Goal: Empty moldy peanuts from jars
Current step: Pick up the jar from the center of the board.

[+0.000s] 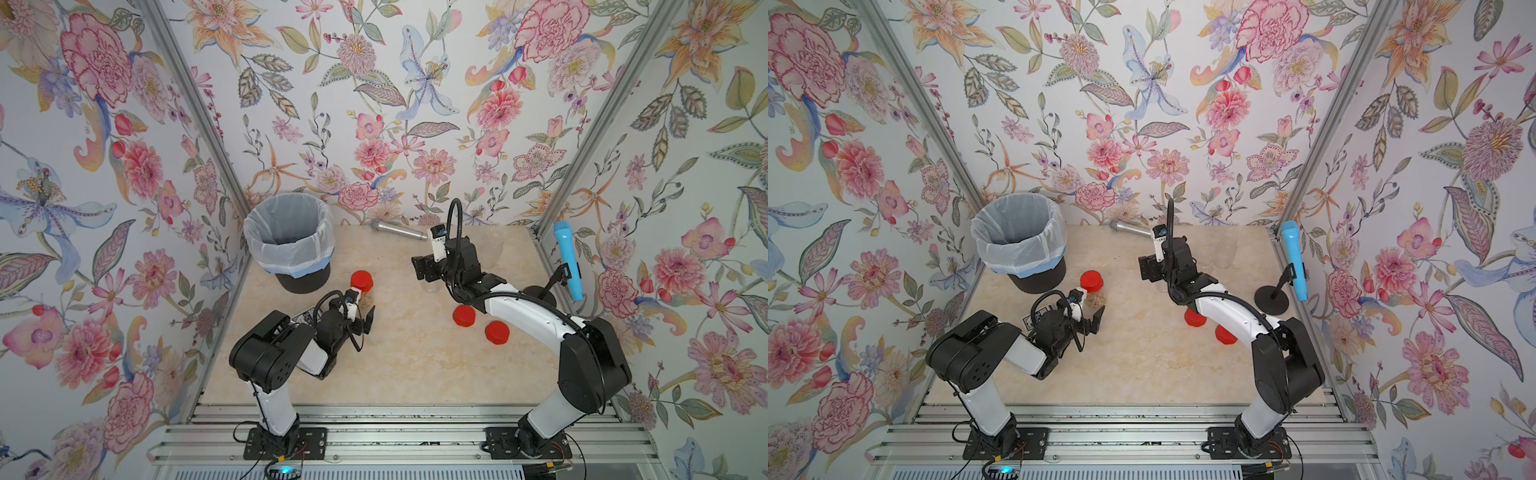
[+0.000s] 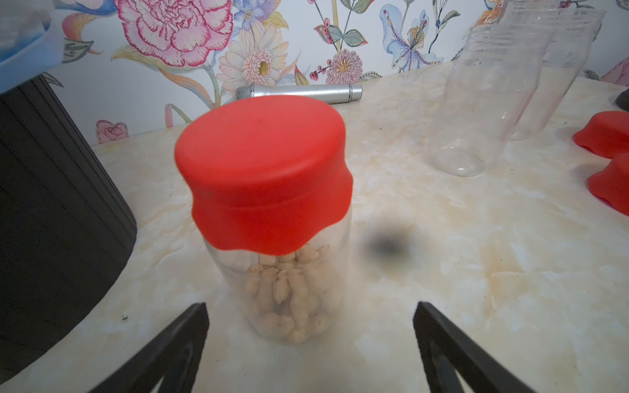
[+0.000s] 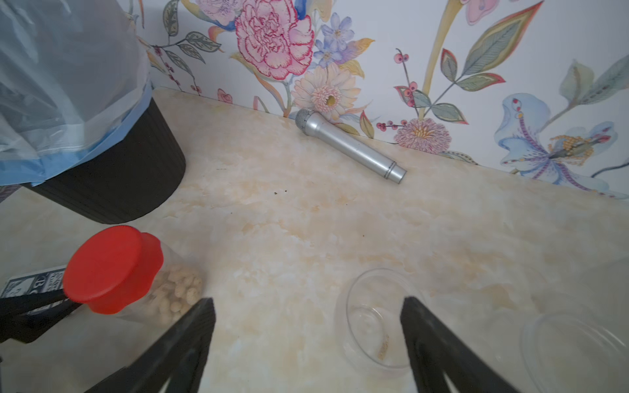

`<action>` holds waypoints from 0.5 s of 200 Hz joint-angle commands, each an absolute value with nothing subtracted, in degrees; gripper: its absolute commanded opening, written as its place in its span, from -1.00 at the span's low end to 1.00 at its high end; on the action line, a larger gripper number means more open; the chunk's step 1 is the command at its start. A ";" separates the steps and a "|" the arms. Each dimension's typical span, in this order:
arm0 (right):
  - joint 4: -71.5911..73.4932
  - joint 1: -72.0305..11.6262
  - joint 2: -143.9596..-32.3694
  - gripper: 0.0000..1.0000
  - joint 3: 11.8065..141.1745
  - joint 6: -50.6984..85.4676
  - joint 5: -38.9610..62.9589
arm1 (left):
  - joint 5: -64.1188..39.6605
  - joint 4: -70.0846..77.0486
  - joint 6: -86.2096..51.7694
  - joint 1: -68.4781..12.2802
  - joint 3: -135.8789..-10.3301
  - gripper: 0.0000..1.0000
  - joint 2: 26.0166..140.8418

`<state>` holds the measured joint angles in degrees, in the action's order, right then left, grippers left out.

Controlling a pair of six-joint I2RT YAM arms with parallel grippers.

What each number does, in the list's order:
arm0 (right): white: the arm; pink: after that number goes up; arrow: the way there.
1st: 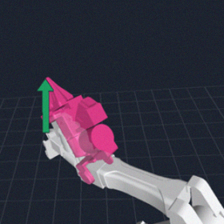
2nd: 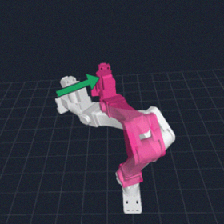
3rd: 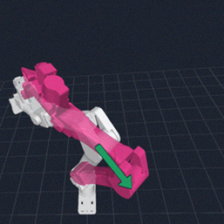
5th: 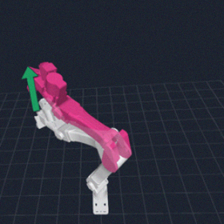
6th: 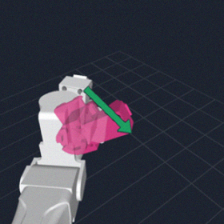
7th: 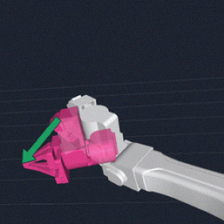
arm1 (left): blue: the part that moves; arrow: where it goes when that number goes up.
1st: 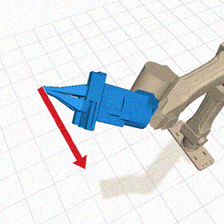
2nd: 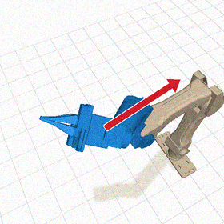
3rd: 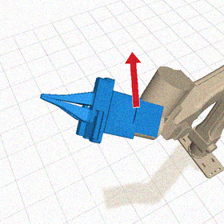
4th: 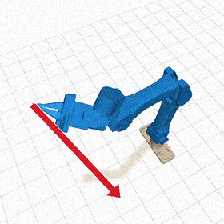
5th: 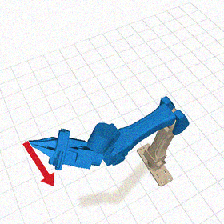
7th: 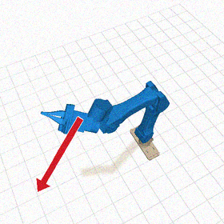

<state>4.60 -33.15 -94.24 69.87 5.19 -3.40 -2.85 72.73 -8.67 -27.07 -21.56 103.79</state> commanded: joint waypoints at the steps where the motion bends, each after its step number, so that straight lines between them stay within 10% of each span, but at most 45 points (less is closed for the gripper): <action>1: 4.27 -34.22 -96.42 0.74 73.77 3.09 -0.68 | -2.64 77.06 -10.94 -27.81 -22.83 0.93 105.49; 100: 4.56 -33.93 -97.13 0.71 74.89 2.05 0.52 | -0.63 80.99 -11.65 -27.81 -25.29 0.83 111.31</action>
<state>4.21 -34.46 -97.51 74.19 3.22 -0.38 -2.22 76.62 -9.89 -27.35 -24.34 109.75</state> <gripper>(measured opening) 0.859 0.918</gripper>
